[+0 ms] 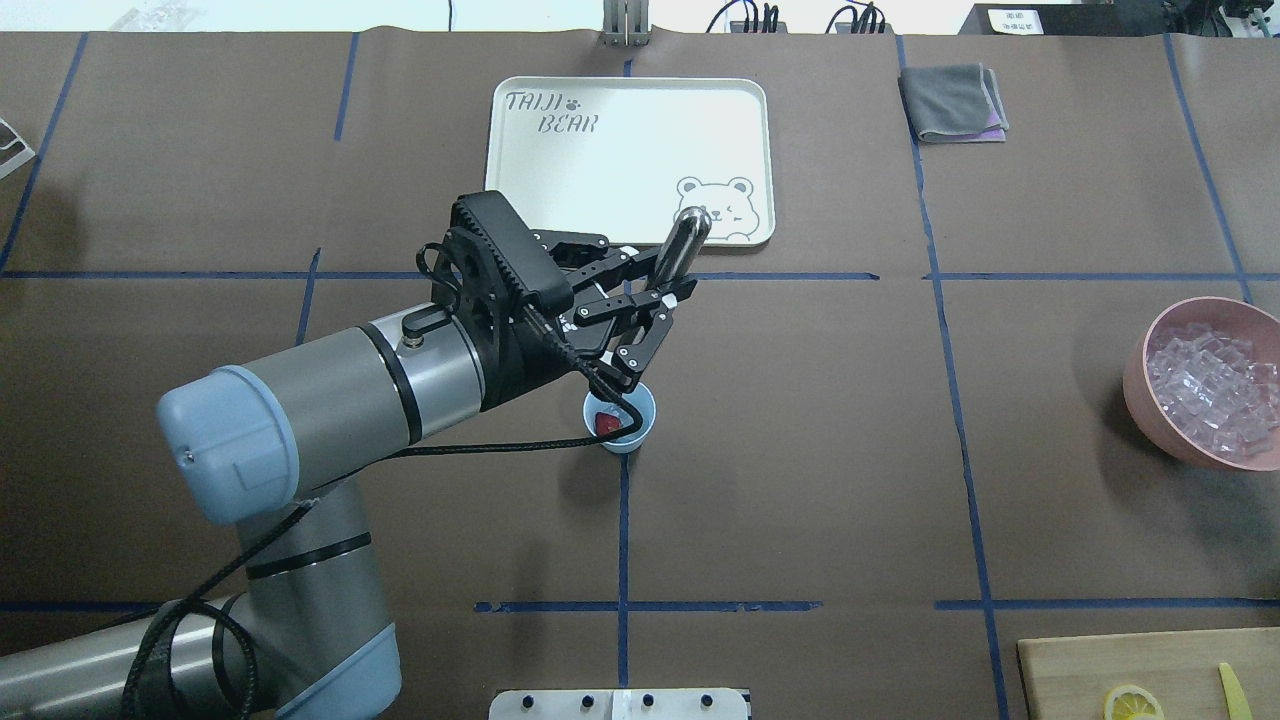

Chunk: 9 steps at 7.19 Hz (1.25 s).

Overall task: Mash ice and strawberries in cup
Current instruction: 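Press the muddler down into the cup contents with the left gripper, then lift the muddler out of the cup and carry it back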

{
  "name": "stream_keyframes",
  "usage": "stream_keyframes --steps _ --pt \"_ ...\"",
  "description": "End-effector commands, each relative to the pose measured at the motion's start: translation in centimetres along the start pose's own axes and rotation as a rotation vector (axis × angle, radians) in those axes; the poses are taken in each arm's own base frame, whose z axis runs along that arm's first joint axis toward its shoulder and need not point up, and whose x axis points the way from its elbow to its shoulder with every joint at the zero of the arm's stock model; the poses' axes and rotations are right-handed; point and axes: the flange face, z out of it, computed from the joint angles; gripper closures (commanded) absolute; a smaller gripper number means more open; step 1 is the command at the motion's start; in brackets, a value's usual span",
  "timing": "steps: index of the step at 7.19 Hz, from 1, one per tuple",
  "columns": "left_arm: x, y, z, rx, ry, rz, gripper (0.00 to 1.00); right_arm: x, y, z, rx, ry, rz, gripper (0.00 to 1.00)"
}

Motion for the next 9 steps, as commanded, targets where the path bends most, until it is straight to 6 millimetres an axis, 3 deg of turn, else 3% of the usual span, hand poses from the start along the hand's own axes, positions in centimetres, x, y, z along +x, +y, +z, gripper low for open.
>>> stream_keyframes --steps 1,3,4,5,6,7,9 --pt "-0.3 0.2 -0.4 -0.278 -0.123 0.070 0.99 0.1 0.1 0.1 -0.003 0.000 0.003 0.01" --pt "-2.8 1.4 0.4 -0.424 -0.223 0.102 1.00 0.2 0.2 0.2 -0.004 0.001 0.004 0.01" --pt "-5.4 2.4 0.3 -0.496 -0.273 0.111 1.00 0.2 0.3 0.2 -0.005 0.001 0.005 0.01" --pt "-9.1 3.2 -0.7 -0.634 -0.251 0.070 0.94 0.2 0.3 0.2 -0.005 0.001 0.005 0.01" --pt "-14.0 3.5 -2.4 -0.765 -0.262 0.008 0.90 0.3 0.4 0.3 -0.006 -0.001 0.006 0.01" --pt "-18.5 5.1 -4.6 -0.847 -0.320 -0.045 0.93 0.2 0.4 0.2 -0.005 -0.001 0.007 0.01" --pt "-28.0 6.0 -10.5 -1.046 -0.474 -0.252 0.98 0.2 0.4 0.2 -0.005 -0.001 0.007 0.01"
